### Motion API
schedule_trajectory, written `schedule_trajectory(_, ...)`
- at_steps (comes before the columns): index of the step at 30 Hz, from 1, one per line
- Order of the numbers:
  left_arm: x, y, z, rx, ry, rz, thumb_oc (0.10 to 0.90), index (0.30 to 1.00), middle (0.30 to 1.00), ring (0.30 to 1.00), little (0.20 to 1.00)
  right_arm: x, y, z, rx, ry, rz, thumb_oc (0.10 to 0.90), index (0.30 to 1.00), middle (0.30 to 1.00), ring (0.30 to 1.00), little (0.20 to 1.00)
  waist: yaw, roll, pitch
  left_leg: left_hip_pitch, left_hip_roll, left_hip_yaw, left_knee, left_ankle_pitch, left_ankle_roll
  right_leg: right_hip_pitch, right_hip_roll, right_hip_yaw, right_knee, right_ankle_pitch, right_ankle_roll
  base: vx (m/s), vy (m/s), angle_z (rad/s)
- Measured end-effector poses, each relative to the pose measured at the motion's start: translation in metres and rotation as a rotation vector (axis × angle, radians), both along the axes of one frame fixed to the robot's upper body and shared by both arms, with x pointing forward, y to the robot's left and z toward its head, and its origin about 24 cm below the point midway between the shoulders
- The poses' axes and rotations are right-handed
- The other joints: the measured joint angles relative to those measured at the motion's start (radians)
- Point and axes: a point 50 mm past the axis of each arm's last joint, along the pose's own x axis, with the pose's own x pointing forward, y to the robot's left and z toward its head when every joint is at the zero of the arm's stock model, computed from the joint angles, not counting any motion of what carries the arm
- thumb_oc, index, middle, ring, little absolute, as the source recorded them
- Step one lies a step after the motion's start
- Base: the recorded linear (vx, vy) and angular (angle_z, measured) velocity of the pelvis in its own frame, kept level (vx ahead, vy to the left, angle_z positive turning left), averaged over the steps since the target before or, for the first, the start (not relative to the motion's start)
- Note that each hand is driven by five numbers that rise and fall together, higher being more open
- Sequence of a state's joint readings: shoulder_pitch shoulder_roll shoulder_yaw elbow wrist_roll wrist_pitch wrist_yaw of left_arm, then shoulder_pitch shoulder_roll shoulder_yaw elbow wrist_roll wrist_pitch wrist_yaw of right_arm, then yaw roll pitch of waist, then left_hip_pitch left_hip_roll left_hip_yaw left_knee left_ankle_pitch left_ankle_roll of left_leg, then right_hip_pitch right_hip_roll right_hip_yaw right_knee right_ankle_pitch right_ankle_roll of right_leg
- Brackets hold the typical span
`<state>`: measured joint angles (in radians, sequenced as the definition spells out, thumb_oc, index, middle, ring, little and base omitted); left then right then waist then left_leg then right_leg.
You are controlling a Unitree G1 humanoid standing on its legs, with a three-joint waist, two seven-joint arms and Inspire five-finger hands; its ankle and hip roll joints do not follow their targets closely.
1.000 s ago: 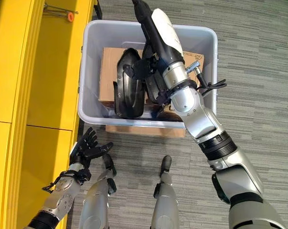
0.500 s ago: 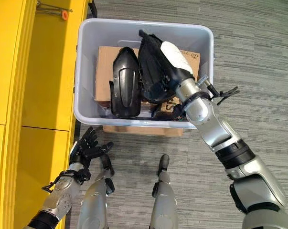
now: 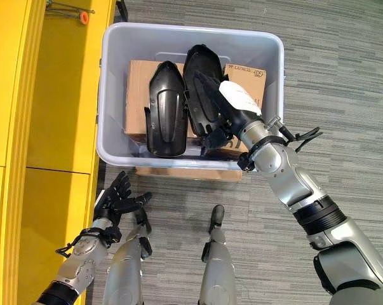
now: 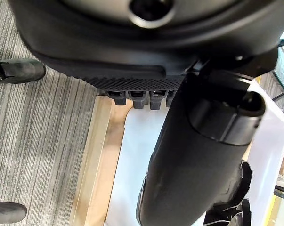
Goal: Move parts from the plastic box to the shelf.
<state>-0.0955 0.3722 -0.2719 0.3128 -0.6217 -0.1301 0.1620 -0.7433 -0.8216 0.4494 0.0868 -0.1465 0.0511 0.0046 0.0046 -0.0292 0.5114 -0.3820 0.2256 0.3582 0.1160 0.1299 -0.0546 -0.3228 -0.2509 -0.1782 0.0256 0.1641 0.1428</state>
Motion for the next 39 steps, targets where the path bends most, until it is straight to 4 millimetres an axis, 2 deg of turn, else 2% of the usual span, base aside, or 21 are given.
schedule_trajectory(9, 0.0, 0.0, 0.0, -0.002, 0.001, 0.001, 0.9, 1.0, 1.0, 1.0, 1.0, 0.0, -0.005, 0.003, -0.086, -0.044, -0.038, 0.9, 1.0, 1.0, 1.0, 1.0, 0.001, 0.006, 0.005, -0.002, -0.001, 0.0, -0.004, 0.0, 0.0, 0.0, -0.001, -0.002, -0.005, -0.002, 0.002, 0.0, 0.0, 0.0)
schedule_trajectory(16, -0.001, 0.001, -0.001, -0.002, 0.003, 0.008, 0.9, 1.0, 1.0, 1.0, 1.0, -0.003, -0.023, 0.011, -0.19, -0.067, -0.098, 0.9, 1.0, 1.0, 1.0, 1.0, 0.009, 0.017, 0.012, -0.011, -0.005, -0.001, -0.01, 0.0, 0.0, -0.008, -0.002, -0.005, -0.009, -0.004, 0.005, 0.0, 0.0, 0.0)
schedule_trajectory(25, -0.004, 0.008, -0.003, 0.0, 0.008, 0.034, 0.9, 1.0, 1.0, 1.0, 1.0, -0.003, -0.025, 0.012, -0.244, -0.074, -0.113, 0.9, 1.0, 1.0, 1.0, 1.0, 0.026, 0.021, 0.015, -0.023, -0.006, -0.003, -0.016, 0.0, 0.0, -0.02, -0.002, -0.012, -0.01, -0.01, 0.005, 0.0, 0.0, 0.0)
schedule_trajectory(32, -0.006, 0.007, -0.003, 0.001, 0.009, 0.032, 0.9, 1.0, 1.0, 1.0, 1.0, -0.003, -0.021, 0.014, -0.315, -0.078, -0.101, 0.9, 1.0, 1.0, 1.0, 1.0, 0.027, 0.02, 0.015, -0.045, -0.006, -0.009, -0.014, 0.001, -0.001, -0.039, -0.003, -0.018, -0.005, -0.011, 0.004, 0.0, 0.001, 0.01)
schedule_trajectory(39, -0.004, 0.007, -0.002, 0.0, 0.004, 0.035, 0.9, 1.0, 1.0, 1.0, 1.0, 0.001, -0.003, 0.007, -0.451, -0.061, -0.042, 0.9, 1.0, 1.0, 1.0, 1.0, 0.029, 0.02, 0.015, -0.058, -0.006, -0.009, -0.013, 0.0, 0.0, -0.052, -0.001, -0.019, -0.001, -0.012, 0.004, 0.0, 0.0, 0.0)
